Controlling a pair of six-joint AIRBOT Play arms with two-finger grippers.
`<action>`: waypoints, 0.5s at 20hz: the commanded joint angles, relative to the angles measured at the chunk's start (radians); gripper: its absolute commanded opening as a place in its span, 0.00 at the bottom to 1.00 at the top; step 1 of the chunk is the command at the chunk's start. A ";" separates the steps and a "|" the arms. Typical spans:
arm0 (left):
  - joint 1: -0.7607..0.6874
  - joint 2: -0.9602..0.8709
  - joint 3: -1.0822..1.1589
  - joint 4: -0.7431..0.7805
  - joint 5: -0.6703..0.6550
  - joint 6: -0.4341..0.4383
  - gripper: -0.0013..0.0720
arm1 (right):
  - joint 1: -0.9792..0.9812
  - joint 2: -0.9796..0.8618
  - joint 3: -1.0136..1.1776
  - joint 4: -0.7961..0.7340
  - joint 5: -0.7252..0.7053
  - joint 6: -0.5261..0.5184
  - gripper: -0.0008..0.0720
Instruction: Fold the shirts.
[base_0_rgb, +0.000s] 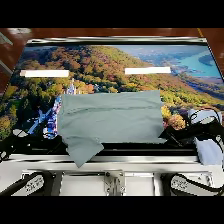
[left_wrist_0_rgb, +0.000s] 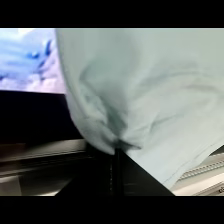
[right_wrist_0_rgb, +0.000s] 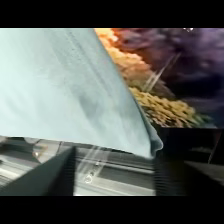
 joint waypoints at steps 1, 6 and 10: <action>0.000 0.002 0.010 -0.022 -0.009 -0.001 0.07 | 0.077 -0.021 0.008 0.016 -0.071 -0.020 0.35; 0.000 0.076 0.199 -0.022 0.065 0.053 0.07 | 0.101 -0.021 0.168 0.051 -0.011 -0.072 0.10; -0.004 0.014 0.414 -0.023 0.075 0.029 0.07 | 0.194 -0.022 0.290 0.051 -0.198 -0.025 0.09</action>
